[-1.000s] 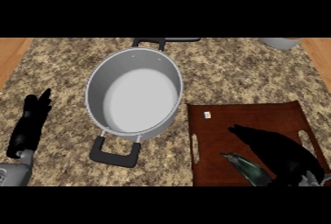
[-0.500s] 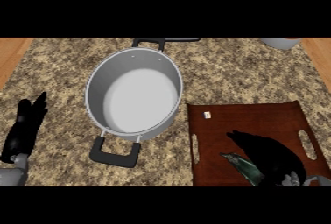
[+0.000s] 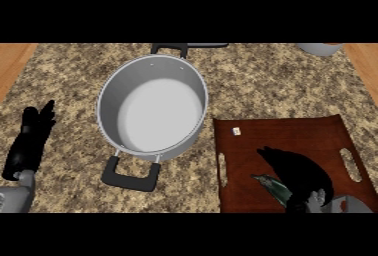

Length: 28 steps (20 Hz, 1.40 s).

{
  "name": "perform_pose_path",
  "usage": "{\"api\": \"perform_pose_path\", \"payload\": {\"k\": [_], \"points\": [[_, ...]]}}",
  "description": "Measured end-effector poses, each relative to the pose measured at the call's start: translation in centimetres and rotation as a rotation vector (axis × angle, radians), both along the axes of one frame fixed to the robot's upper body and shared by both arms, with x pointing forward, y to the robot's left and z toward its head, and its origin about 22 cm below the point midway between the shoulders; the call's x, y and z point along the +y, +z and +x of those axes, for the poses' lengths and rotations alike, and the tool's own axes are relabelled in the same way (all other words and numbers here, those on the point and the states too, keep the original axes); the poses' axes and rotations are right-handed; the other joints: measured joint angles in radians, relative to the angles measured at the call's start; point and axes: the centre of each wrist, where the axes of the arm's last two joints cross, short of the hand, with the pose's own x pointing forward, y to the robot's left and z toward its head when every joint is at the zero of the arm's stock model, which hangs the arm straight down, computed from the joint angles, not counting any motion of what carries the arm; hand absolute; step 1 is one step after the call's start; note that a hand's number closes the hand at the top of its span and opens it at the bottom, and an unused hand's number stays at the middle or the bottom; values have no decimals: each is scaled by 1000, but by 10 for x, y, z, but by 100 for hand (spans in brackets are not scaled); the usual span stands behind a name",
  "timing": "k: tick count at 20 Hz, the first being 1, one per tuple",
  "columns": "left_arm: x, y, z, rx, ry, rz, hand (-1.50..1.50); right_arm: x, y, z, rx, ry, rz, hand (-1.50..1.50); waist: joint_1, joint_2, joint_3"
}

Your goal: Pick the eggplant from the tray and place it in the pot

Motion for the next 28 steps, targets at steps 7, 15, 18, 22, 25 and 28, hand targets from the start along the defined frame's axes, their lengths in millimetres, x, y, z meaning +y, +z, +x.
{"api": "perform_pose_path", "payload": {"k": [7,15,18,22,25,28], "points": [[1,-4,-1,4,1,-8,0,0,-25,3,36,-33,-52,-150,0,0,0],[-3,-3,-5,8,-2,-5,0,-7,-49,3,76,-53,-51,-150,-1,-1,-1],[-3,-2,-7,7,-2,-7,0,-8,-51,7,73,-48,-39,-150,0,-4,-3],[-2,-4,-10,7,2,-5,0,-5,-54,6,73,-51,-36,-150,-1,-8,-5],[4,-2,-10,10,5,-4,0,-7,-56,4,79,-48,-33,-150,-1,-8,-5],[4,-3,-10,10,0,-2,0,-8,-57,8,67,-47,-25,150,0,-13,-10]]}}
